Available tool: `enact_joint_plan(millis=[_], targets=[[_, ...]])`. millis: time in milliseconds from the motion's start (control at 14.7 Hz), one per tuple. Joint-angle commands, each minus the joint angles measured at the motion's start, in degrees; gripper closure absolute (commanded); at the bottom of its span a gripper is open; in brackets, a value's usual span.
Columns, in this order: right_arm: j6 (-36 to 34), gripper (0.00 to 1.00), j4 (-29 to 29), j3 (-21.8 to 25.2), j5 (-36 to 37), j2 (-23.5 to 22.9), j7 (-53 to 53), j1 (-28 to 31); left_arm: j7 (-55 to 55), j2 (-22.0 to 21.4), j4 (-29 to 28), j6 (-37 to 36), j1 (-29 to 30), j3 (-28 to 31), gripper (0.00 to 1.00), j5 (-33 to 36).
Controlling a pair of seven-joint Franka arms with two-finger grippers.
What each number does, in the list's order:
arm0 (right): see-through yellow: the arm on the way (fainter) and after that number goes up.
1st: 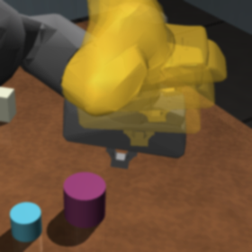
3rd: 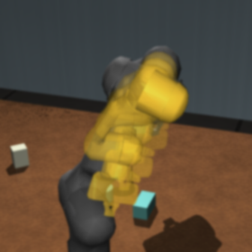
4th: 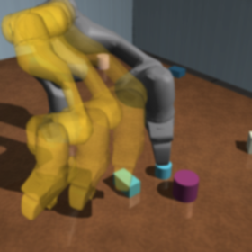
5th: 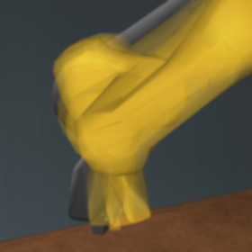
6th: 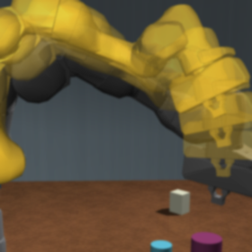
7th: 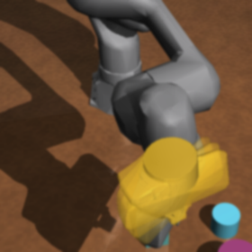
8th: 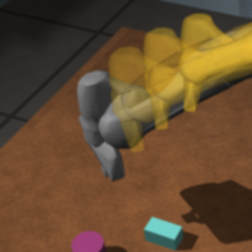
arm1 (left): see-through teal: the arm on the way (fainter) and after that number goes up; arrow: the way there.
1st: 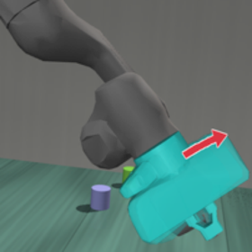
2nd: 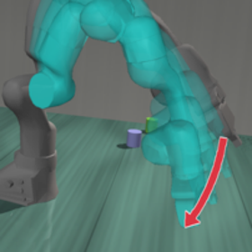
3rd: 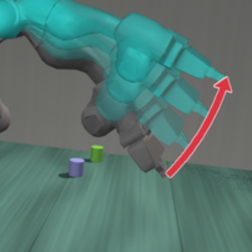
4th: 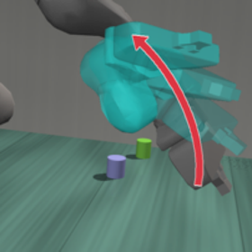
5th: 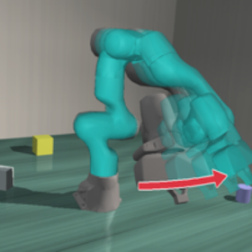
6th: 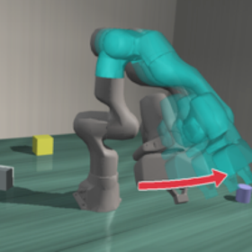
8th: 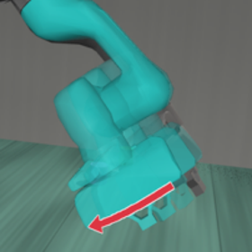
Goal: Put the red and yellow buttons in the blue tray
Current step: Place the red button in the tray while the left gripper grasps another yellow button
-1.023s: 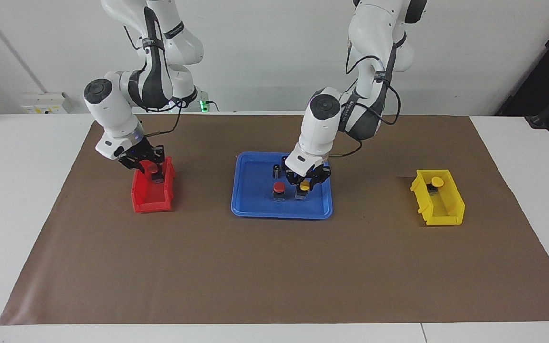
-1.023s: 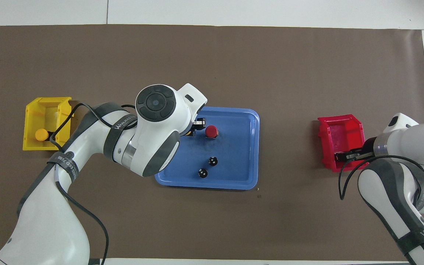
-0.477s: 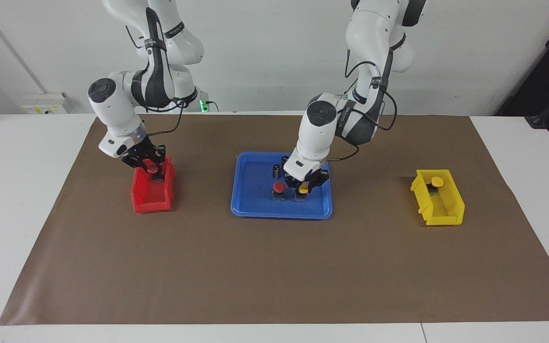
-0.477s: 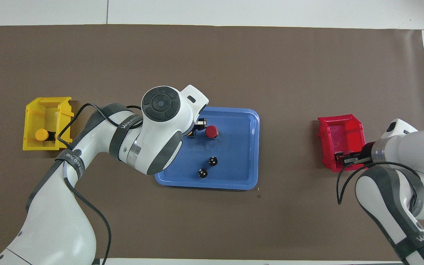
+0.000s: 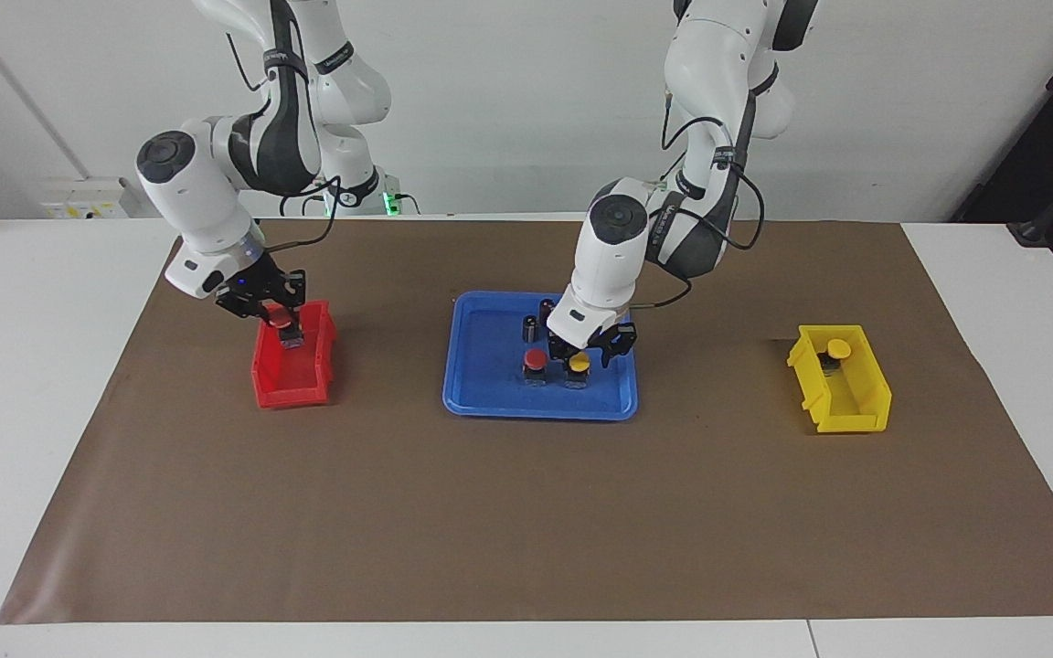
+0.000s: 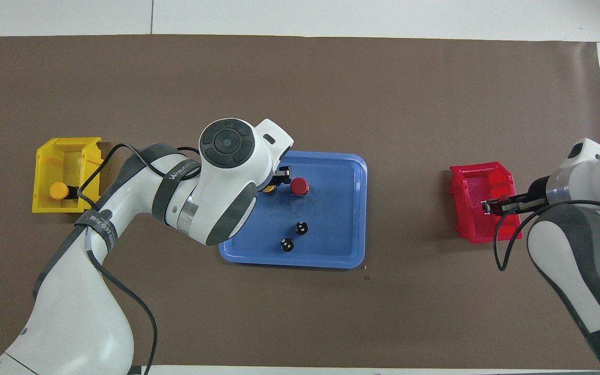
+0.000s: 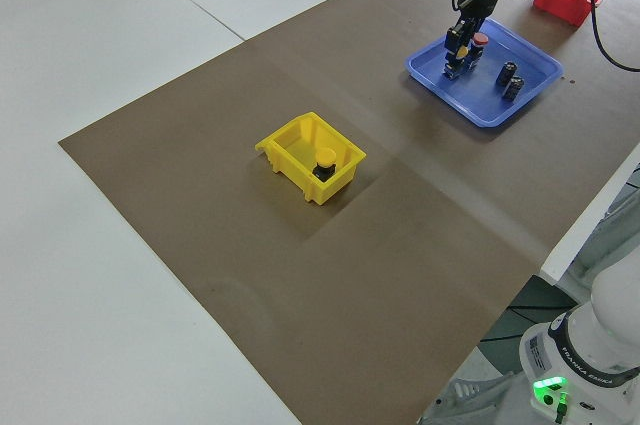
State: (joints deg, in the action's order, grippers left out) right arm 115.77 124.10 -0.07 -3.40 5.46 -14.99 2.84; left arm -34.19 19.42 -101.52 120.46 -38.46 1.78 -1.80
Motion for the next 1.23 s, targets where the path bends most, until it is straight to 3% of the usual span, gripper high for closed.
enact_joint_plan(millis=[0, 136, 341, 545, 682, 955, 1023, 1159], targets=[[-5.6, 0.73, -12.5, -0.6, -1.0, -6.9, 9.1, -5.4, -0.1, -2.9, 3.9, -7.8, 1.5, 1.2, 0.0, 1.4], [-4.4, 0.73, -16.1, -0.6, -1.3, -9.1, 20.5, -11.3, 4.9, -5.2, 5.1, -12.0, 6.4, 1.8, 0.0, 1.5], [-0.2, 0.74, -23.9, -0.6, -2.4, -16.7, 37.2, -21.4, 19.2, -8.5, 5.6, -17.0, 16.7, 2.0, 0.0, 1.5], [5.8, 0.73, -23.8, -0.6, -1.6, -21.2, 42.8, -27.6, 30.0, -10.4, 5.8, -17.2, 25.9, 2.1, 0.0, 1.7], [8.9, 0.72, -20.5, -0.6, -1.4, -21.6, 44.5, -28.9, 36.7, -10.5, 5.0, -15.4, 30.7, 2.3, 0.0, 1.7], [12.0, 0.7, -17.9, -0.6, -1.3, -22.3, 44.8, -30.4, 45.8, -12.4, -5.1, -4.6, 38.8, 2.2, 0.0, 1.6], [12.7, 0.7, -16.7, -0.5, -1.3, -22.3, 44.8, -30.4, 46.1, -12.4, -6.7, -3.1, 39.4, 2.2, 0.06, 1.6], [12.7, 0.67, -14.9, -0.6, -1.3, -22.3, 45.0, -30.6, 48.4, -12.3, -8.1, -2.6, 40.5, 2.3, 0.28, 1.6]])
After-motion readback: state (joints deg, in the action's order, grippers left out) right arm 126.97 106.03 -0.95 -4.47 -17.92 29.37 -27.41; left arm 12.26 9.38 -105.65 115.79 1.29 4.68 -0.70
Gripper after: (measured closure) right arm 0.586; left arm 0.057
